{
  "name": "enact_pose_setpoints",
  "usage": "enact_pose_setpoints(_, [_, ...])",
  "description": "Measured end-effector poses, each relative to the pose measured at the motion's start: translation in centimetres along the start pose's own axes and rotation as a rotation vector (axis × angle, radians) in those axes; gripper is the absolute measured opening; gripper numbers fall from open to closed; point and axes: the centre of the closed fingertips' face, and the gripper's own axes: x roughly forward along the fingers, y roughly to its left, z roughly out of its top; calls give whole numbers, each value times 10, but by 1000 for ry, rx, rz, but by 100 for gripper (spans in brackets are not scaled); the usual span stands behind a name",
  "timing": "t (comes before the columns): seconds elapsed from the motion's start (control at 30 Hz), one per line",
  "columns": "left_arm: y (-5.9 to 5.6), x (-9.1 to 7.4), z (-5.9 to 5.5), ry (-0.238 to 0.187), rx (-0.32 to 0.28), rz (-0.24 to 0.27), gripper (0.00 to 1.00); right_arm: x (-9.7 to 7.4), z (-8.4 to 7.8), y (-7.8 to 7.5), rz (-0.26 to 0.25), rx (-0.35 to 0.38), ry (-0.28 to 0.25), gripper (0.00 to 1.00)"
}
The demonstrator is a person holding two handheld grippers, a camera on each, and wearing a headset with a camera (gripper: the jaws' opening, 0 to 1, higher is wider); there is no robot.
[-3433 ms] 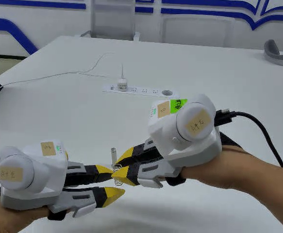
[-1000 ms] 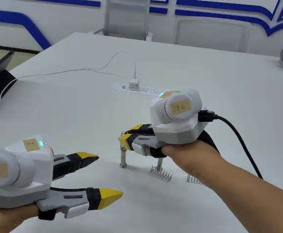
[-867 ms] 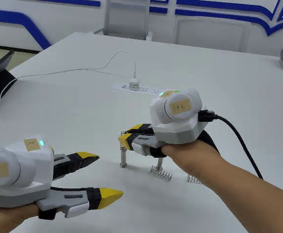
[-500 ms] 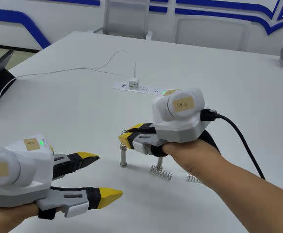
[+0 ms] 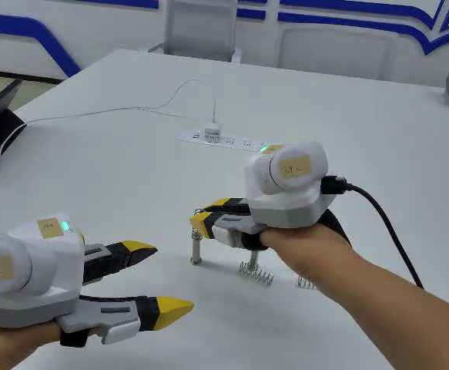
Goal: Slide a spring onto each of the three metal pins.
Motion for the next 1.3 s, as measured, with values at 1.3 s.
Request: enact_pose_setpoints(1.3, [3, -4, -1, -2, 0, 12, 60, 17, -33, 2, 8, -19, 81, 12])
